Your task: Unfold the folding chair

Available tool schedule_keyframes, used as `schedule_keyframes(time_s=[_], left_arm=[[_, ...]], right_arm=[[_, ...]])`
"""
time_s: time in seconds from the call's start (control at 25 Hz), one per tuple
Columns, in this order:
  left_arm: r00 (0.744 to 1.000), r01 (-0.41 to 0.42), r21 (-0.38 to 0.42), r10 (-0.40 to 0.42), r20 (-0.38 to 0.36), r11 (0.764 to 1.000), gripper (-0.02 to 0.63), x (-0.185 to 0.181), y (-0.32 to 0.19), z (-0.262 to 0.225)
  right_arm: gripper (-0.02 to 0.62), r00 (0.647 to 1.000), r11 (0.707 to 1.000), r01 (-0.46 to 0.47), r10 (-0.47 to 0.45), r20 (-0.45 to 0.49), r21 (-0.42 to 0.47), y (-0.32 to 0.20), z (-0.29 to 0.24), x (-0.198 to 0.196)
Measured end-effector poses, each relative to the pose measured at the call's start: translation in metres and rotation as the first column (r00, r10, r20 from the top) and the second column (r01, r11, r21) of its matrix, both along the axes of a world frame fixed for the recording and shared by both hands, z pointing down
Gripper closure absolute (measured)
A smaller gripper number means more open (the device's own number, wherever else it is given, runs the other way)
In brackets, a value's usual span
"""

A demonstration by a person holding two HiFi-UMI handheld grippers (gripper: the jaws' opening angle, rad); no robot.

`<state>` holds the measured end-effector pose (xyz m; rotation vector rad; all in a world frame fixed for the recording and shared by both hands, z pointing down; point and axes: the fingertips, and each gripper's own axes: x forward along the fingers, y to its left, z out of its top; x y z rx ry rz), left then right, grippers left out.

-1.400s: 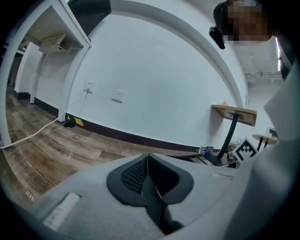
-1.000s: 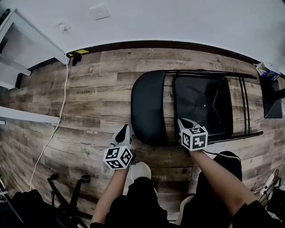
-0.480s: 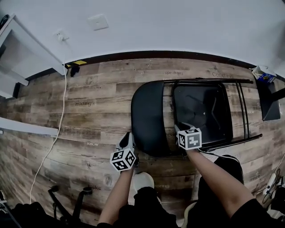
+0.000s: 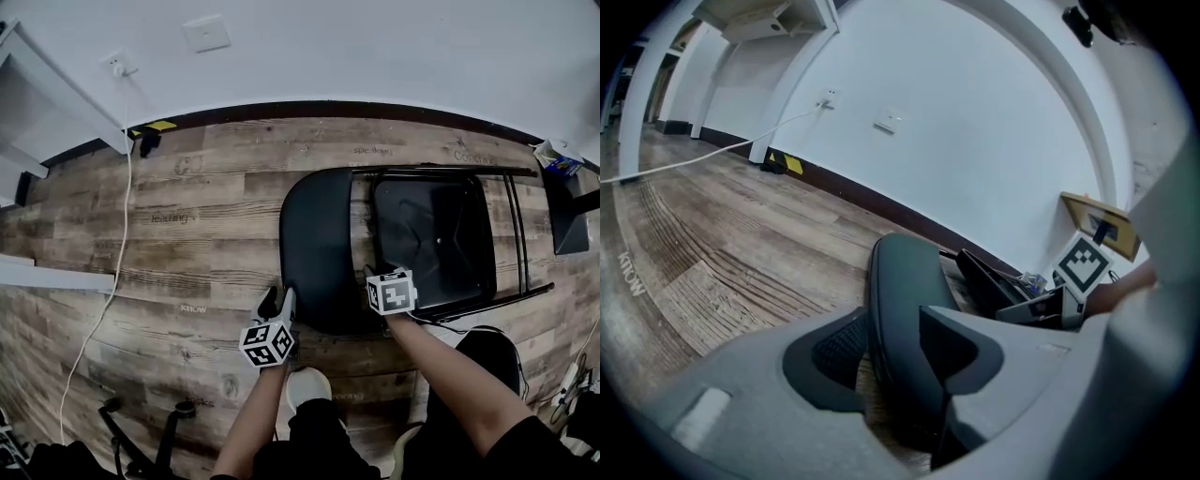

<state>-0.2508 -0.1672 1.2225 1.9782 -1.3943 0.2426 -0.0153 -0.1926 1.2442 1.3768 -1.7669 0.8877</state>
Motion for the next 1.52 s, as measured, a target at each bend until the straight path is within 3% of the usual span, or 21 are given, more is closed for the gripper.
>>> schedule_keyframes(time_s=[0.12, 0.16, 0.2, 0.24, 0.6, 1.12, 1.44, 1.52], left_arm=[[1.0, 0.012, -0.01, -0.012, -0.018, 1.0, 0.434, -0.001, 0.003, 0.002], [1.0, 0.009, -0.015, -0.01, -0.02, 1.0, 0.434, 0.0, 0.006, 0.003], [1.0, 0.002, -0.019, -0.002, -0.02, 1.0, 0.431, 0.002, 0.01, 0.004], [1.0, -0.009, -0.022, 0.009, -0.017, 1.0, 0.431, 0.003, 0.013, 0.004], [0.998, -0.065, -0.026, 0.065, 0.025, 0.998, 0.426, 0.007, 0.03, 0.01], [0.982, 0.034, -0.142, -0.059, -0.177, 0.989, 0.393, 0.021, 0.049, 0.031], [0.92, 0.103, -0.149, -0.151, -0.362, 0.983, 0.383, 0.028, 0.051, 0.016], [0.903, 0.117, -0.169, -0.176, -0.391, 0.979, 0.342, 0.032, 0.049, 0.014]], right_arm=[[0.462, 0.993, 0.999, 0.041, -0.04, -0.111, 0.008, -0.001, 0.002, 0.0], [0.494, 0.99, 0.999, 0.05, -0.049, -0.129, 0.003, -0.001, 0.003, 0.001], [0.546, 0.991, 0.999, 0.047, -0.047, -0.125, -0.006, -0.001, 0.004, 0.003], [0.556, 0.994, 0.999, 0.035, -0.037, -0.106, -0.016, -0.001, 0.005, 0.005], [0.58, 0.997, 0.997, -0.071, 0.071, 0.009, -0.034, -0.004, -0.014, 0.008], [0.591, 0.979, 0.985, -0.15, 0.16, 0.126, -0.081, 0.005, -0.036, 0.016], [0.591, 0.971, 0.983, -0.162, 0.175, 0.164, -0.091, 0.007, -0.051, 0.02], [0.591, 0.97, 0.983, -0.162, 0.175, 0.169, -0.091, 0.007, -0.053, 0.021]])
